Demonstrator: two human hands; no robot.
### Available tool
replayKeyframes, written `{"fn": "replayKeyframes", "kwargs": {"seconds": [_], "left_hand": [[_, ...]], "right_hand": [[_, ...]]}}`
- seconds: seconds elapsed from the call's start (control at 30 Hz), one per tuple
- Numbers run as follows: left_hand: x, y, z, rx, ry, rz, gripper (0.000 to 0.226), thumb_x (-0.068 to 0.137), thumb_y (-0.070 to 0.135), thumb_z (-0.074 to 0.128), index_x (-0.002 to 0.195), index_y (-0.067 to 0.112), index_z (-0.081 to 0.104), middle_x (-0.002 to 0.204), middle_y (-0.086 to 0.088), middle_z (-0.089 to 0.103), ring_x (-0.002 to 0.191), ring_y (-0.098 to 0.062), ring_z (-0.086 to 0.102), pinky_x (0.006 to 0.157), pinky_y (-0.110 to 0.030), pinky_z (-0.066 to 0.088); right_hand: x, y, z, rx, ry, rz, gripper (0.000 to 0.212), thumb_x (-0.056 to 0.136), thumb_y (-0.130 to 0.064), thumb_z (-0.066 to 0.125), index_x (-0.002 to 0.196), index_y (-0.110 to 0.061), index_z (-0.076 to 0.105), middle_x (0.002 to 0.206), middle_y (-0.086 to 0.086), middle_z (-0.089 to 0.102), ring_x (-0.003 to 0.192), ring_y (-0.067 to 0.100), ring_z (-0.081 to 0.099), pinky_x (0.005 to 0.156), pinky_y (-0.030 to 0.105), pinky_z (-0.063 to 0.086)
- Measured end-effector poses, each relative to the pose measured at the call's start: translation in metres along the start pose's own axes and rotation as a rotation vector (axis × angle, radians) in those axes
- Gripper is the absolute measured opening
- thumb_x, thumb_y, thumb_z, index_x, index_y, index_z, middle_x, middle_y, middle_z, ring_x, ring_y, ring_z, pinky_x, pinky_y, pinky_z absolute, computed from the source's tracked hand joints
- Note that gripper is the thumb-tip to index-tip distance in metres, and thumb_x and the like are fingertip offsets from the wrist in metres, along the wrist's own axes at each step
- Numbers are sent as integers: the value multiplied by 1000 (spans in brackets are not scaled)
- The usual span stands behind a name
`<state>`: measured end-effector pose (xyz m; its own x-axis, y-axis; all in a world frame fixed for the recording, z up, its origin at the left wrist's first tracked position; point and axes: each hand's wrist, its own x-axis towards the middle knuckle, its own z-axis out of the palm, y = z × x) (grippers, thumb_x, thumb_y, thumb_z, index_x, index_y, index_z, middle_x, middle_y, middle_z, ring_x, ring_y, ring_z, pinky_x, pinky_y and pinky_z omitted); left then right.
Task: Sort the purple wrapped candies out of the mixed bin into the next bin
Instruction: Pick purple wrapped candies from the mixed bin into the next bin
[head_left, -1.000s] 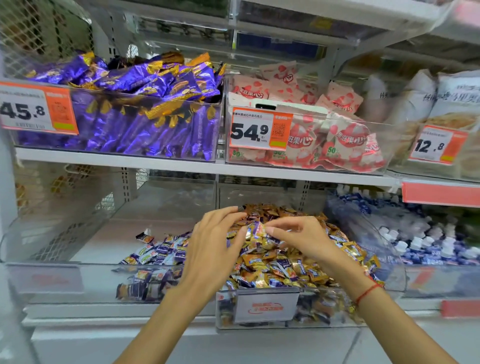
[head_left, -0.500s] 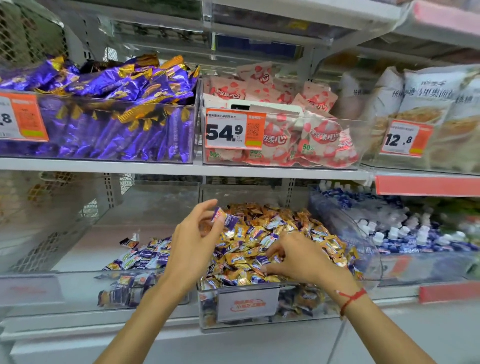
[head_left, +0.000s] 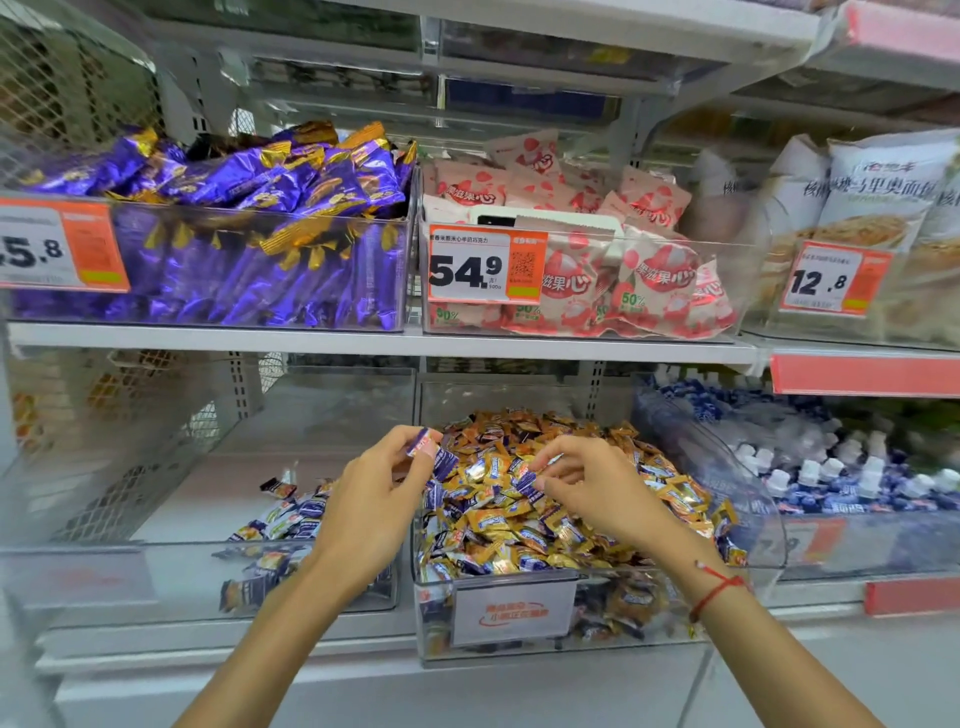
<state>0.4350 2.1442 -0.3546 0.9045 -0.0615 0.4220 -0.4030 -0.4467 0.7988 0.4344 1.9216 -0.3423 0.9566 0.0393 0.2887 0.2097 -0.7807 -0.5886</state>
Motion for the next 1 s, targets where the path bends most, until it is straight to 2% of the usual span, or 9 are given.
{"fn": "replayKeyframes", "kwargs": {"seconds": [0.1, 0.2, 0.3, 0.4, 0.43, 0.57, 0.7, 0.8, 1.0], "left_hand": [[-2, -1, 2, 36, -13, -4, 27, 97, 44, 46, 113, 30, 62, 102, 12, 70, 97, -1, 63, 86, -36, 52], [-2, -1, 3, 34, -8, -2, 28, 96, 45, 47, 113, 31, 62, 103, 10, 71, 92, -5, 66, 83, -39, 54], [-1, -1, 1, 6, 2, -5, 24, 97, 40, 49, 113, 30, 63, 105, 12, 70, 97, -4, 64, 86, -34, 53], [1, -2, -2, -21, 14, -5, 21, 97, 36, 49, 113, 31, 63, 102, 16, 69, 99, -2, 64, 88, -34, 52], [1, -1, -2, -19, 16, -3, 21, 98, 36, 49, 113, 32, 62, 103, 17, 69, 99, -2, 64, 88, -35, 52], [0, 0, 0, 13, -22, 38, 21, 100, 35, 45, 113, 46, 57, 98, 12, 70, 93, -12, 67, 83, -44, 53], [0, 3, 2, -52, 7, 88, 22, 100, 38, 45, 117, 41, 60, 92, 9, 72, 85, -16, 68, 81, -49, 54], [1, 4, -1, -107, 51, 64, 25, 95, 37, 54, 115, 28, 68, 93, 14, 73, 87, -3, 69, 85, -39, 55], [0, 7, -11, -189, 26, 111, 16, 90, 33, 60, 99, 30, 73, 84, 16, 74, 83, 2, 69, 79, -24, 56]], "right_hand": [[2, -1, 12, -340, -18, -21, 32, 92, -35, 63, 122, -26, 62, 124, -6, 61, 118, 14, 53, 92, 31, 47], [1, 3, 23, -509, -21, -7, 38, 91, -37, 64, 127, -24, 62, 132, 1, 56, 131, 23, 40, 96, 33, 42], [5, 7, 20, -353, 55, 17, 29, 84, -30, 74, 112, -26, 72, 113, -2, 67, 113, 12, 57, 82, 25, 48], [8, 1, 9, -105, 153, 45, 22, 85, -24, 73, 107, -23, 74, 70, -16, 60, 59, -7, 53, 53, 9, 40], [8, -4, 6, 25, 148, 69, 23, 87, -22, 71, 109, -20, 73, 69, -17, 61, 59, -7, 55, 54, 9, 44], [4, -33, 7, 476, -122, 107, 34, 95, -16, 60, 129, -14, 60, 114, -5, 67, 91, 1, 66, 81, 18, 54], [1, -50, 17, 606, -43, 34, 22, 88, -18, 69, 110, -19, 67, 88, -6, 76, 73, -3, 66, 63, 11, 49], [1, -53, 22, 723, -10, 21, 17, 85, -16, 72, 102, -16, 73, 88, -1, 76, 83, 7, 70, 69, 13, 51], [4, -60, 28, 751, 1, -32, 18, 89, -14, 67, 105, -18, 73, 90, -3, 76, 87, 7, 71, 75, 16, 53]]}}
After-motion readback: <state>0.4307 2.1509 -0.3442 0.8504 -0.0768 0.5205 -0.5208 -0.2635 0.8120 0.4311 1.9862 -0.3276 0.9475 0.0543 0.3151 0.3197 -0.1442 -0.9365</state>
